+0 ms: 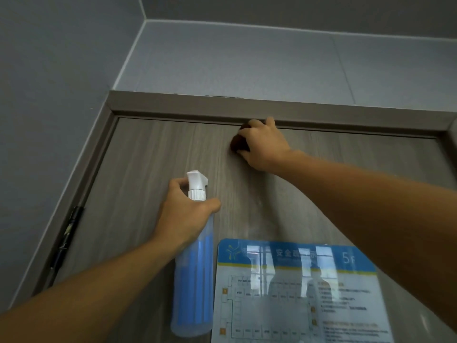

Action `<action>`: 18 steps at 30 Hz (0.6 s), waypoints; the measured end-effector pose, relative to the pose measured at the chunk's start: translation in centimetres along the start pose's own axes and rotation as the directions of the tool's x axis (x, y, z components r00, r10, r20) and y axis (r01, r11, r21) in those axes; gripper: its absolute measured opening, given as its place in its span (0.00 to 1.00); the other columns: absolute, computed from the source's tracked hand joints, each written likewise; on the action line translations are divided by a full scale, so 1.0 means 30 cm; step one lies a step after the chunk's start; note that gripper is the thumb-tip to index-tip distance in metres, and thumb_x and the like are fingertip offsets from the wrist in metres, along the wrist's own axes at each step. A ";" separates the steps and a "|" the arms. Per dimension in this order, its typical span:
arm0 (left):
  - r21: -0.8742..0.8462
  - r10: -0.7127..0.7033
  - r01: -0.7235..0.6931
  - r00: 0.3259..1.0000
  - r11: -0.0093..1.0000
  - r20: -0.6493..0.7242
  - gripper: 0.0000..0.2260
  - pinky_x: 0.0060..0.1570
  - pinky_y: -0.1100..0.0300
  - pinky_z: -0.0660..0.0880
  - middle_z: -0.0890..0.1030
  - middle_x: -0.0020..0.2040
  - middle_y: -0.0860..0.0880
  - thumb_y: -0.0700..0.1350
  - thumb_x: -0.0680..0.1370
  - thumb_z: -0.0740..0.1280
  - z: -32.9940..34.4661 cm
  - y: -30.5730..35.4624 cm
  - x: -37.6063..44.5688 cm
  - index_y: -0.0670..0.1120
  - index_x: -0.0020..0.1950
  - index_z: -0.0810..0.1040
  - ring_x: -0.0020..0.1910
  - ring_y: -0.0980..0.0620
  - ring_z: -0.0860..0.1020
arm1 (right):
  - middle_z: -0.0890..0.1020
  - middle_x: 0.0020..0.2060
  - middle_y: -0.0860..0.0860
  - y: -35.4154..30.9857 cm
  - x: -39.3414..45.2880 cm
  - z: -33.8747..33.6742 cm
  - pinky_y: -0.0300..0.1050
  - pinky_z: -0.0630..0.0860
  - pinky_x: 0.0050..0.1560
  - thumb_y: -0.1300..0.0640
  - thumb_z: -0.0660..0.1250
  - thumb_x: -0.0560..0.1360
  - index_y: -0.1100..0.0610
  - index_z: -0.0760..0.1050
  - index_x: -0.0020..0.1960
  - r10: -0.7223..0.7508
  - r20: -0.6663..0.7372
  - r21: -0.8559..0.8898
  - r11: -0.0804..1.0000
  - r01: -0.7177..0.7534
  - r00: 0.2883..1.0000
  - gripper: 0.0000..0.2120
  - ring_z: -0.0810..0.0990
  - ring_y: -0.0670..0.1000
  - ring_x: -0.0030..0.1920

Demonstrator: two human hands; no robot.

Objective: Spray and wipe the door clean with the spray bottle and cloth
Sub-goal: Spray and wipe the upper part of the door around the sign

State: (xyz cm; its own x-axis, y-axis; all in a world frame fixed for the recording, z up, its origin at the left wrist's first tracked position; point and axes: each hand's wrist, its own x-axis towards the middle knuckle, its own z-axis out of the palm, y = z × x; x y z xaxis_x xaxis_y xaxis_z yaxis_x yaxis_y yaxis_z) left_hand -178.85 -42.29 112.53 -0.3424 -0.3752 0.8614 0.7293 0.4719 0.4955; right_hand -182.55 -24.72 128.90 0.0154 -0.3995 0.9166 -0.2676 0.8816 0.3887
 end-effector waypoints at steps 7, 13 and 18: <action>0.000 0.001 -0.001 1.000 1.000 0.000 0.28 0.33 0.64 0.72 0.80 0.50 0.51 0.47 0.70 0.78 0.000 -0.007 0.007 0.53 0.65 0.68 0.42 0.54 0.81 | 0.71 0.72 0.55 -0.062 -0.268 0.011 0.54 0.72 0.65 0.49 0.73 0.76 0.51 0.72 0.74 -0.227 0.029 0.063 0.972 0.225 0.973 0.28 0.68 0.60 0.65; 0.015 -0.001 0.001 1.000 1.000 -0.018 0.29 0.32 0.65 0.72 0.81 0.50 0.51 0.47 0.70 0.78 0.004 -0.013 0.014 0.52 0.67 0.69 0.42 0.54 0.81 | 0.75 0.69 0.56 -0.047 -0.559 0.006 0.54 0.79 0.56 0.51 0.80 0.69 0.54 0.77 0.69 -0.338 0.148 0.088 0.941 0.328 0.929 0.31 0.74 0.60 0.57; 0.023 0.009 -0.008 0.999 1.000 -0.032 0.28 0.26 0.70 0.71 0.80 0.49 0.52 0.46 0.69 0.78 0.007 -0.011 0.016 0.51 0.66 0.70 0.41 0.55 0.80 | 0.71 0.73 0.53 -0.002 -0.430 -0.001 0.53 0.73 0.64 0.50 0.72 0.77 0.50 0.72 0.75 -0.242 0.062 0.001 0.970 0.242 0.968 0.28 0.68 0.59 0.63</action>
State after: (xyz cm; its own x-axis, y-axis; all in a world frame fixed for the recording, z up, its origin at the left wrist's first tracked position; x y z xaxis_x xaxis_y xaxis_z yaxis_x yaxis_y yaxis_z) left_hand -179.38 -42.45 112.80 -0.3167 -0.3969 0.8615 0.7179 0.4933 0.4912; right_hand -182.70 -19.61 117.05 0.0201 -0.6155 0.7879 -0.2566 0.7585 0.5990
